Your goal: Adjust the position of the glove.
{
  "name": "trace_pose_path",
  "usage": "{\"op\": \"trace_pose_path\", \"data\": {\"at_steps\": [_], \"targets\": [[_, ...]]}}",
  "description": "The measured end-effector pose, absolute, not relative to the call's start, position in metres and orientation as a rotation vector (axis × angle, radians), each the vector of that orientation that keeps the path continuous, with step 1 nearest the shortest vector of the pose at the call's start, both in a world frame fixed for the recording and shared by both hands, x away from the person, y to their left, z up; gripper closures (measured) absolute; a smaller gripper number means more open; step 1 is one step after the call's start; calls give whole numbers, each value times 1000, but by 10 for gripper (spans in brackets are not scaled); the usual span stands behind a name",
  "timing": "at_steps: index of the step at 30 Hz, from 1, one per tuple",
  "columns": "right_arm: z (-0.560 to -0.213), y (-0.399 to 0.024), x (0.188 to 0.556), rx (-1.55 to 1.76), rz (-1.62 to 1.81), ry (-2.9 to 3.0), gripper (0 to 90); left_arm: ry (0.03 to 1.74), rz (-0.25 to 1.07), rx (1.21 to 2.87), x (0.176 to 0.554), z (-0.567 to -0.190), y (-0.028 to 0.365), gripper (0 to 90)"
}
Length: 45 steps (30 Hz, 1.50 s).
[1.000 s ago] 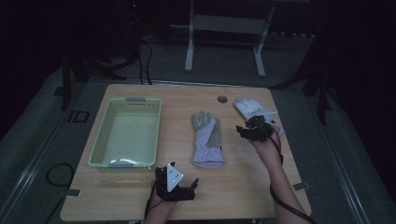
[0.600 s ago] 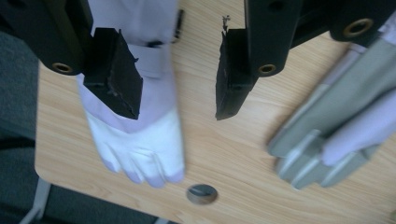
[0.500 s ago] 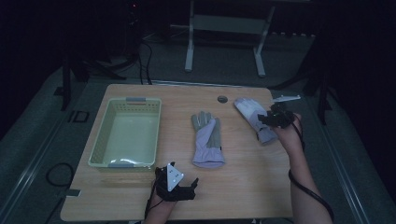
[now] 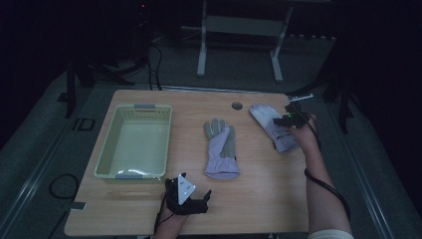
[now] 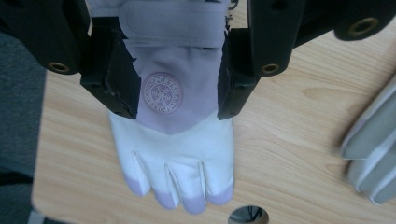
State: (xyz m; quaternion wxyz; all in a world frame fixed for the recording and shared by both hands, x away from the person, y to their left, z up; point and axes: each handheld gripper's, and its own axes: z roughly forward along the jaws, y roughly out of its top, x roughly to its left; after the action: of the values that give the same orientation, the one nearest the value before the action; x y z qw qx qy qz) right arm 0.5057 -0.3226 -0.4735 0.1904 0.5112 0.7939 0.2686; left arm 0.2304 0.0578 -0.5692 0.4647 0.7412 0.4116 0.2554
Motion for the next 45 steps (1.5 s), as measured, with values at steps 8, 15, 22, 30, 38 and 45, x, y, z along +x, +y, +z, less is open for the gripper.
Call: {"op": "trace_pose_path", "data": {"at_steps": [8, 15, 22, 30, 38, 45], "targets": [[-503, -326, 514, 1421, 660, 2267, 515, 1014, 630, 1823, 230, -569, 57, 0], [-524, -326, 518, 1461, 627, 2288, 604, 1012, 631, 1833, 231, -569, 57, 0], [-522, -326, 521, 1470, 617, 2310, 638, 1017, 626, 1830, 231, -569, 57, 0], [-520, -324, 519, 1490, 620, 2284, 780, 1022, 622, 1825, 231, -569, 58, 0], [-505, -319, 514, 1502, 583, 2192, 883, 1024, 619, 1826, 231, -569, 58, 0], [-470, -316, 502, 1491, 603, 2114, 885, 1024, 619, 1828, 232, -569, 58, 0]]}}
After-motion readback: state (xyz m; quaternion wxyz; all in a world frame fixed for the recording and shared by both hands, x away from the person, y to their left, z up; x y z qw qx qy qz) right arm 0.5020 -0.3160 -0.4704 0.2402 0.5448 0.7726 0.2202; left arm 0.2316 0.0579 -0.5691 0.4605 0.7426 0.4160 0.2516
